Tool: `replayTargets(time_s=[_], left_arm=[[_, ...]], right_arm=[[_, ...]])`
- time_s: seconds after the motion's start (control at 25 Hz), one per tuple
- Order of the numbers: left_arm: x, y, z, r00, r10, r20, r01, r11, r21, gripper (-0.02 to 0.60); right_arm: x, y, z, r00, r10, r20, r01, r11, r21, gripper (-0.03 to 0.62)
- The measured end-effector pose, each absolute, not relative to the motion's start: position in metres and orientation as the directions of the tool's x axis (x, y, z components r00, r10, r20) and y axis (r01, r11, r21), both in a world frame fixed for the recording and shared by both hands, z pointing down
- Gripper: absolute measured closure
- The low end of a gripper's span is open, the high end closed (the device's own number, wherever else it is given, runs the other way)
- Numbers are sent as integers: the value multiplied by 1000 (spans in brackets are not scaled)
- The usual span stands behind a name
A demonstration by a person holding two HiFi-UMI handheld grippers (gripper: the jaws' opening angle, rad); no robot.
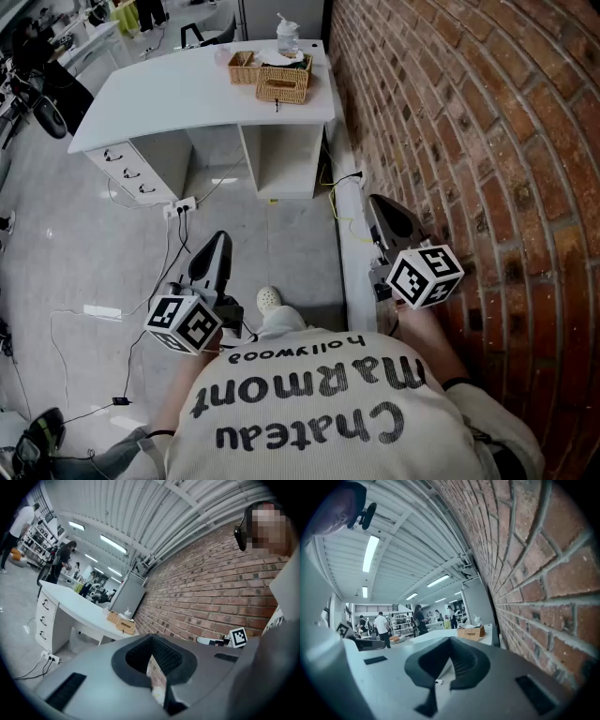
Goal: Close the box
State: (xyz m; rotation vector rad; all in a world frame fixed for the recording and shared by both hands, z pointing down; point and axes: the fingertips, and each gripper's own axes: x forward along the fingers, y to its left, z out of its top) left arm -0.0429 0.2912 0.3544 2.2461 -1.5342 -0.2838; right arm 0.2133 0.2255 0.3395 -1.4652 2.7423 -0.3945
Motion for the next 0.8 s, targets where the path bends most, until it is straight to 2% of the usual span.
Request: replayTargets(time_s=[0.4, 0.8], left_arm=[[-58, 272, 376, 363, -927, 98, -841, -281, 463, 580], [-102, 154, 377, 391, -914, 111, -826, -295, 481, 580]], right_arm=[[209, 205, 366, -563, -810, 165, -814, 509, -280, 591], [176, 92, 367, -530, -833, 156, -813, 449, -370, 591]])
